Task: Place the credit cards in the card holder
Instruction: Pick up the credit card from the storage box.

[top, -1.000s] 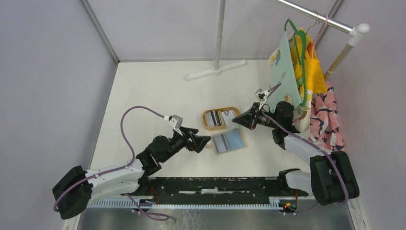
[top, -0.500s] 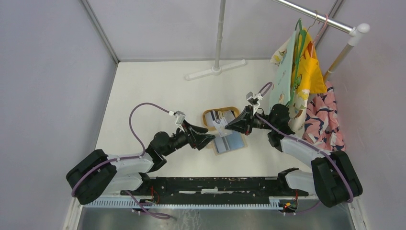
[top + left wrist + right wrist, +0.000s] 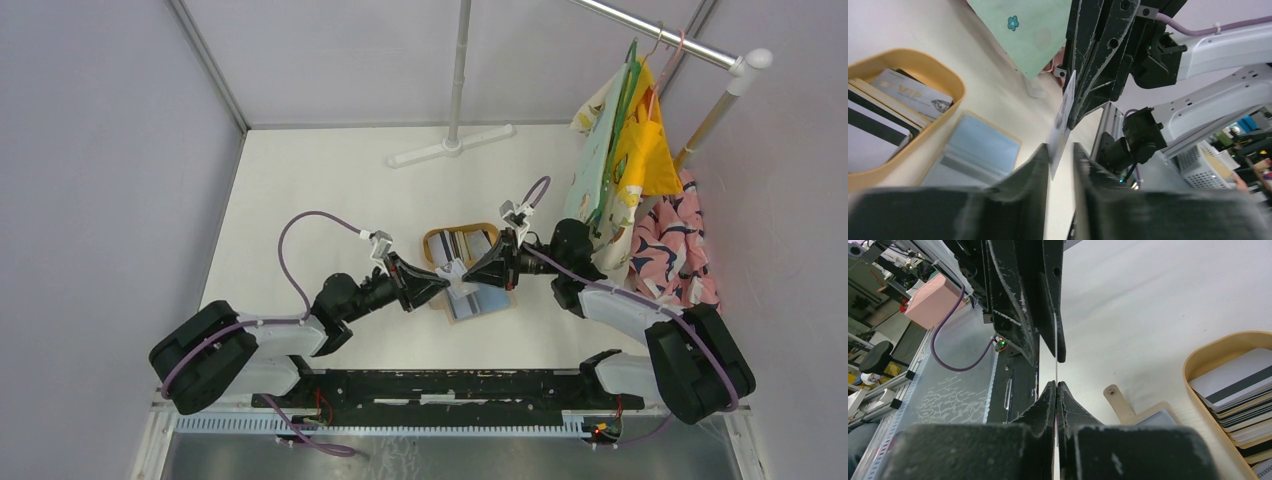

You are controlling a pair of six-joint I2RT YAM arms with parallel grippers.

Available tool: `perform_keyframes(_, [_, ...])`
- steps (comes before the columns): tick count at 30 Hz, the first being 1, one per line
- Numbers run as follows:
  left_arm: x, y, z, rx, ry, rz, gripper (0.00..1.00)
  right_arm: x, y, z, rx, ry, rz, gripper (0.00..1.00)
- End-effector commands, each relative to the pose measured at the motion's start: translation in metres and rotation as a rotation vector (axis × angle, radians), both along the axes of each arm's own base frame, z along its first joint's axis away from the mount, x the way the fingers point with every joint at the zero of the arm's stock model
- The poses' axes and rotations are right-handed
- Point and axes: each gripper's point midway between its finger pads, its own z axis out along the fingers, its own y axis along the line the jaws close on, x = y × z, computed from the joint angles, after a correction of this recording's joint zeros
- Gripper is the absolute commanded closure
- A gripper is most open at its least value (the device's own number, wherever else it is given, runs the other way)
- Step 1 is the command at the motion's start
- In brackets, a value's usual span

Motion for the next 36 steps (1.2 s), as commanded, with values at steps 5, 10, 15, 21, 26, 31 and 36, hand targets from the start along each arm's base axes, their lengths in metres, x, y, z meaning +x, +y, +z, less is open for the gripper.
perform_keyframes(5, [-0.002, -0.008, 0.015, -0.014, -0.068, -0.047, 0.98, 0.005, 0.005, 0.002, -0.039, -0.120, 0.054, 0.71])
perform_keyframes(10, [-0.004, -0.008, -0.019, 0.162, -0.051, -0.076, 0.98, 0.008, 0.002, -0.004, -0.114, -0.264, 0.103, 0.48])
perform_keyframes(15, [-0.014, -0.004, -0.027, 0.236, -0.072, -0.126, 0.98, -0.001, 0.000, -0.011, -0.126, -0.313, 0.170, 0.43])
perform_keyframes(21, [-0.020, -0.005, -0.024, 0.256, -0.105, -0.167, 0.98, -0.004, 0.002, -0.018, -0.130, -0.290, 0.189, 0.45])
perform_keyframes(26, [-0.023, -0.011, -0.026, 0.262, -0.104, -0.208, 0.98, -0.013, 0.007, -0.020, -0.124, -0.284, 0.221, 0.53])
perform_keyframes(31, [-0.024, -0.015, -0.022, 0.251, -0.111, -0.228, 0.98, -0.016, 0.010, -0.022, -0.121, -0.262, 0.241, 0.73])
perform_keyframes(36, [-0.014, -0.010, -0.029, 0.278, -0.080, -0.163, 0.93, -0.013, 0.010, -0.018, -0.129, -0.260, 0.221, 1.00])
